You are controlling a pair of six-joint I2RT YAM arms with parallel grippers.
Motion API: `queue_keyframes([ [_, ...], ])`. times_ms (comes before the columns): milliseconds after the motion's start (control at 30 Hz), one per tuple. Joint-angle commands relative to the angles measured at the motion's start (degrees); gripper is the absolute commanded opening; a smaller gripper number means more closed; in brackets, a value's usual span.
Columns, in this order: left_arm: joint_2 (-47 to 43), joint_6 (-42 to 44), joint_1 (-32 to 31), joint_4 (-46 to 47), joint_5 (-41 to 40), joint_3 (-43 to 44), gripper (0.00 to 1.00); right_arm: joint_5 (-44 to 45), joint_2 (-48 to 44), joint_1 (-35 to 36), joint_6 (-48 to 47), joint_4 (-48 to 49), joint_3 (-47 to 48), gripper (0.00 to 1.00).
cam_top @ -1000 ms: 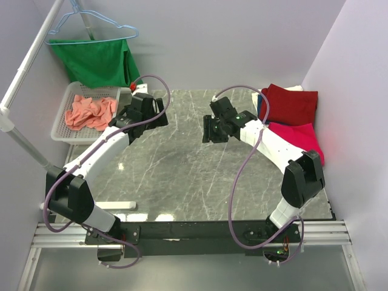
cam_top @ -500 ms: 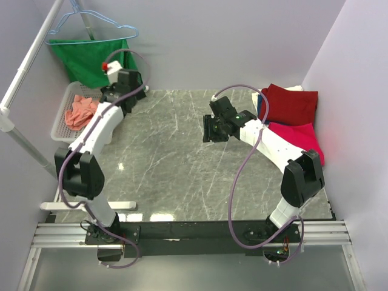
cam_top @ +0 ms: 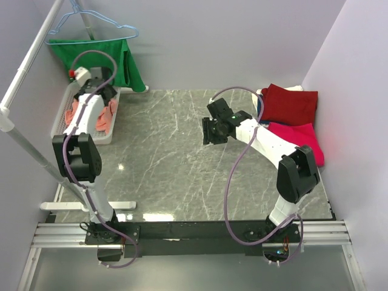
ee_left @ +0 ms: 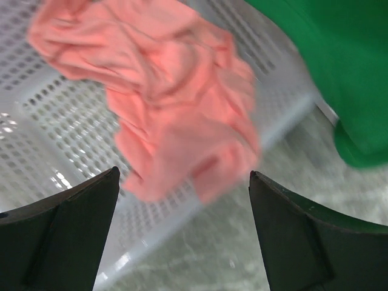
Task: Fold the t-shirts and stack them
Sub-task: Grab the tshirt from the pile
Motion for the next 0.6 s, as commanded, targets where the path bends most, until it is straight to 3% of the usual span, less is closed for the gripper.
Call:
queue_keyframes([
  [0, 1.9, -3.0, 4.6, 0.8, 2.7, 3.7, 0.92, 0.5, 1.8, 0.4, -0.6, -0.6, 3.1, 0.54],
  [433, 17.1, -3.8, 10.4, -3.3, 10.3, 11.5, 0.95, 1.0, 5.0, 0.4, -0.2, -2.4, 6.1, 0.53],
  [567, 19.3, -4.0, 11.5, -3.3, 11.1, 12.2, 0.91, 2.3, 6.6, 0.3, -0.2, -3.5, 8.3, 0.53],
])
